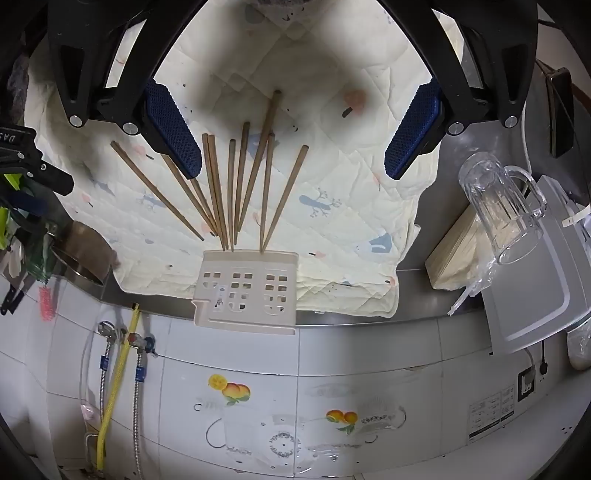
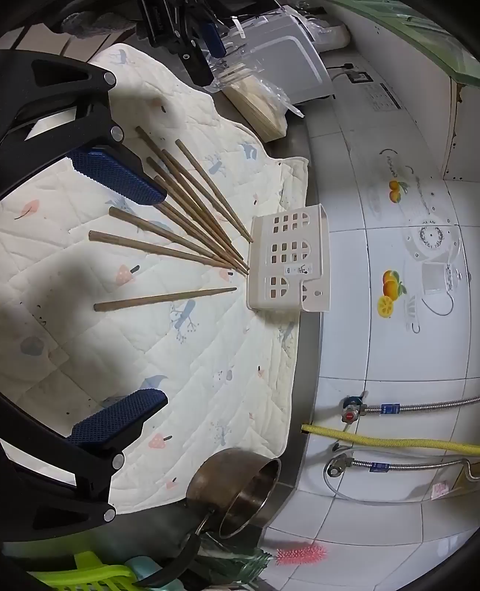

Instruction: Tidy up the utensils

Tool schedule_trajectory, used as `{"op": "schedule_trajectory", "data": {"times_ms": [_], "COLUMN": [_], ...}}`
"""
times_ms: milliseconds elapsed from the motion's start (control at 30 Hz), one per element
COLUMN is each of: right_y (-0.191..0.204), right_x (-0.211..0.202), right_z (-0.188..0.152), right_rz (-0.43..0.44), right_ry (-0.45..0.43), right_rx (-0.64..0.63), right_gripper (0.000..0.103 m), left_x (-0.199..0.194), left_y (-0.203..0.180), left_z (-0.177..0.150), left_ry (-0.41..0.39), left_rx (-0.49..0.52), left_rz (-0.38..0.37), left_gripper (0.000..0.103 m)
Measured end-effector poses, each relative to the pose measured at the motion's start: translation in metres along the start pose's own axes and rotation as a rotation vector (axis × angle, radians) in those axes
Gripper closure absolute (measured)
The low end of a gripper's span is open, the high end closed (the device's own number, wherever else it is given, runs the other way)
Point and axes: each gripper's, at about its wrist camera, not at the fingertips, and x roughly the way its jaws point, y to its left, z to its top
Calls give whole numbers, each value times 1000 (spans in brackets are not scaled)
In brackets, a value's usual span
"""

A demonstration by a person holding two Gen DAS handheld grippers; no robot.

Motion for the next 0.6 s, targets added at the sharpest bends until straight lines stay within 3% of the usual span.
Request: {"op": "schedule_trajectory", "data": {"times_ms": [600], "right_y": [-1], "right_x": [-1], "right_z": [0], "right_rz": [7], "right_ry": [-2], "right_rx": [12], "right_gripper": [6], "left_x": [0], "left_y": [-7], "left_z": [-3], "left_ry": [7], "left_rx": [14], "left_rz": [-1], "left_gripper": [5]}}
